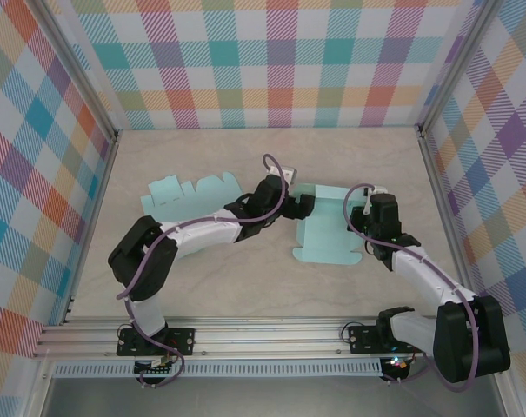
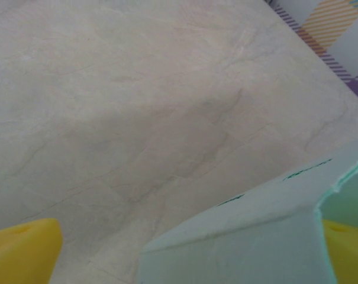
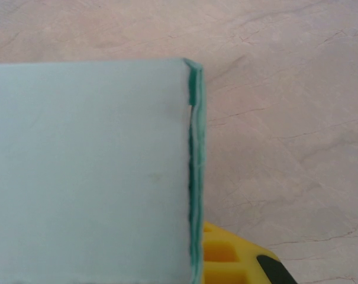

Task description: Fold the paper box

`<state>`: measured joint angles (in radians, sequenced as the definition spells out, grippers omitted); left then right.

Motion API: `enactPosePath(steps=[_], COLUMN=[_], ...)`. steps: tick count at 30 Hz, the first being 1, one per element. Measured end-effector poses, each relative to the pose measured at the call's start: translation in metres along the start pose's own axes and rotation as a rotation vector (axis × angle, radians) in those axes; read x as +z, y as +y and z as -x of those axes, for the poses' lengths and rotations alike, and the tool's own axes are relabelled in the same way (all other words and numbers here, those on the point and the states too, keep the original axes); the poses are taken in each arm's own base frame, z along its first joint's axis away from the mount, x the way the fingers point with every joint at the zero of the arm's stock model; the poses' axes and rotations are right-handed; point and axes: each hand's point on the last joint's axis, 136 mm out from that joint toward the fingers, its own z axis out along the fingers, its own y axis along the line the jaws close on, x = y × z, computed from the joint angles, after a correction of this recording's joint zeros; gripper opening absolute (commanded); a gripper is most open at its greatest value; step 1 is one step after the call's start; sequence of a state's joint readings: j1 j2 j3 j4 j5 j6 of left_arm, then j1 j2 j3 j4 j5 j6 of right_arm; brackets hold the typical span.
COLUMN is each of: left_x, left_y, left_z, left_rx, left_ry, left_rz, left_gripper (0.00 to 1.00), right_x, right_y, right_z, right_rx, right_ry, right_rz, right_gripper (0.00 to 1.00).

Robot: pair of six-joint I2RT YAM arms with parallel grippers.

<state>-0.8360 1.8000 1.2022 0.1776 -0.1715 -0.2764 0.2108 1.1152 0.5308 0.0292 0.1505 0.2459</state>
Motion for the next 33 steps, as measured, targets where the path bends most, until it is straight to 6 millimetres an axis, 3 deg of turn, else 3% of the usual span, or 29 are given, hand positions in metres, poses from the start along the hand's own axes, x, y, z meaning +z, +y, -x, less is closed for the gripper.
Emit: enactPosePath(steps=[6, 11, 15, 19, 22, 26, 33], left_x=[0.001, -0.006, -0.032, -0.063, -0.076, -0.075, -0.058], left_y=[-0.009, 0.011, 0.033, 0.047, 0.052, 0.047, 0.021], left_z=[0.013, -0.001, -0.021, -0.031, -0.045, -0.068, -0.073], left_rx=[-0.058, -0.110, -0.146, -0.216, -0.279, -0.345, -0.385], left_ry=[-0.059, -0.056, -0.038, -0.050, -0.041, 0.017, 0.044], left_rz=[-0.043, 0.030, 0.094, 0.111, 0.101, 0.041, -0.096], left_gripper=[1.00, 1.00, 0.98, 0.87, 0.81, 0.70, 0.67], right_x=[-0.003, -0.004, -0.004, -0.004, -0.004, -0.004, -0.007], right_y=[0.001, 0.002, 0.001, 0.002, 0.002, 0.002, 0.003], right_z=[0.005, 0.008, 0.006, 0.005, 0.004, 0.005, 0.008], right_rx=[0.002, 0.002, 0.001, 0.001, 0.000, 0.001, 0.001], right_ry=[-0.022, -0.037, -0.033, -0.030, -0.029, -0.030, -0.043], right_rz=[0.006, 0.008, 0.008, 0.012, 0.015, 0.015, 0.019], right_gripper=[0.00, 0.00, 0.00, 0.00, 0.00, 0.00, 0.00])
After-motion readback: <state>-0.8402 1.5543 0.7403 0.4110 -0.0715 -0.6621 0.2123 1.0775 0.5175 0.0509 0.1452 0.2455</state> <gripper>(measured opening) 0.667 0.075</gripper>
